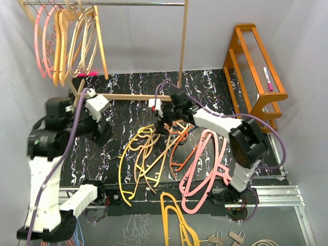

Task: Organize the hangers
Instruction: Pick up the hanger at the center of the board.

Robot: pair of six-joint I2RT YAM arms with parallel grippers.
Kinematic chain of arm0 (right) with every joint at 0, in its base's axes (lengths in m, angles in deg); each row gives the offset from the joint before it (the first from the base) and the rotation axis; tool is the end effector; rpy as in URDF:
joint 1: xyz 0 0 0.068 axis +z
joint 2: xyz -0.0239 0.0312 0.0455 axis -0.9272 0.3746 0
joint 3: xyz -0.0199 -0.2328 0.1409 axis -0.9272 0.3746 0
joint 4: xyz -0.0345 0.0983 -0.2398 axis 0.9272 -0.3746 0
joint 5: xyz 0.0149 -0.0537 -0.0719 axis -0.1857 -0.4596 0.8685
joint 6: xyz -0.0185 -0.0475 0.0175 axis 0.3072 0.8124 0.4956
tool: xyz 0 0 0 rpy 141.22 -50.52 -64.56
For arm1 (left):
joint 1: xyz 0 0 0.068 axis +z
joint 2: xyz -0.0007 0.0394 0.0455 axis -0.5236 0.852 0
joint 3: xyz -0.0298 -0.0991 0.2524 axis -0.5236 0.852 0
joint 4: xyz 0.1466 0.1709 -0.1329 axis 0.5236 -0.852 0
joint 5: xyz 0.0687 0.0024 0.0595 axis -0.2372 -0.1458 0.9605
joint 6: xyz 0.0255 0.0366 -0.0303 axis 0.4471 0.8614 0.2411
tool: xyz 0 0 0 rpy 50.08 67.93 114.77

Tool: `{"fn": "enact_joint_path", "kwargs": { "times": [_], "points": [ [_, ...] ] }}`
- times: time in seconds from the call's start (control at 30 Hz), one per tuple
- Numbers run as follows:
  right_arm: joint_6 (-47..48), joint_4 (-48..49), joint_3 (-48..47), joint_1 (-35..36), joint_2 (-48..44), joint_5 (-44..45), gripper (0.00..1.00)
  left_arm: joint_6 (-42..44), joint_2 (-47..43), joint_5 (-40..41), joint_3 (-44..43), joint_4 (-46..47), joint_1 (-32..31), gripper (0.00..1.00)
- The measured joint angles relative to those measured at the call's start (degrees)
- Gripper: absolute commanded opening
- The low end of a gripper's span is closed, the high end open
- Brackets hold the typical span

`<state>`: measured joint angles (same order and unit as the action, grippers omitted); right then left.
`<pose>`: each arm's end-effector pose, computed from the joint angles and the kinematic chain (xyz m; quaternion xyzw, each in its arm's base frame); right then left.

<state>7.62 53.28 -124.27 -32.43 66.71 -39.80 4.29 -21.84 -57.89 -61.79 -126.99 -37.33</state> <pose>0.2995 0.2415 0.2471 -0.6112 0.6118 0.2995 0.4029 0.1019 -0.0270 0.4692 0.3726 0.7504 -0.0960 0.5374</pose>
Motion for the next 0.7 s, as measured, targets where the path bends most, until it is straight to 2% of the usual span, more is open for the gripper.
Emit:
{"fn": "enact_joint_path", "kwargs": {
  "times": [0.1, 0.23, 0.33, 0.43, 0.53, 0.67, 0.7],
  "points": [
    [1.0, -4.7, -5.2, 2.0, 6.8, -1.0, 0.98, -2.5, 2.8, 0.9, 9.5, -0.4, 0.3, 0.97],
    [2.6, -6.7, -13.2, 5.8, 14.4, -0.1, 0.98, -6.8, 0.0, 7.2, 12.2, 2.2, 1.9, 0.97],
    [4.5, -6.5, -16.0, 9.3, 17.7, 0.7, 0.85, -9.6, -3.4, 11.7, 12.3, 5.5, 4.3, 0.97],
    [5.3, -6.6, -18.6, 11.9, 21.4, -0.1, 0.81, -12.0, -5.4, 13.7, 12.2, 7.2, 7.1, 0.97],
    [6.0, -6.8, -21.3, 12.5, 25.1, -0.3, 0.74, -13.6, -5.3, 14.3, 12.3, 8.2, 9.9, 0.97],
    [7.0, -7.9, -21.7, 12.5, 27.6, -0.3, 0.55, -15.0, -4.9, 14.1, 12.3, 8.7, 12.7, 0.97],
    [7.7, -7.8, -21.7, 12.4, 28.0, -0.2, 0.54, -15.3, -4.8, 14.0, 12.3, 8.8, 13.2, 0.97]
  ]
}}
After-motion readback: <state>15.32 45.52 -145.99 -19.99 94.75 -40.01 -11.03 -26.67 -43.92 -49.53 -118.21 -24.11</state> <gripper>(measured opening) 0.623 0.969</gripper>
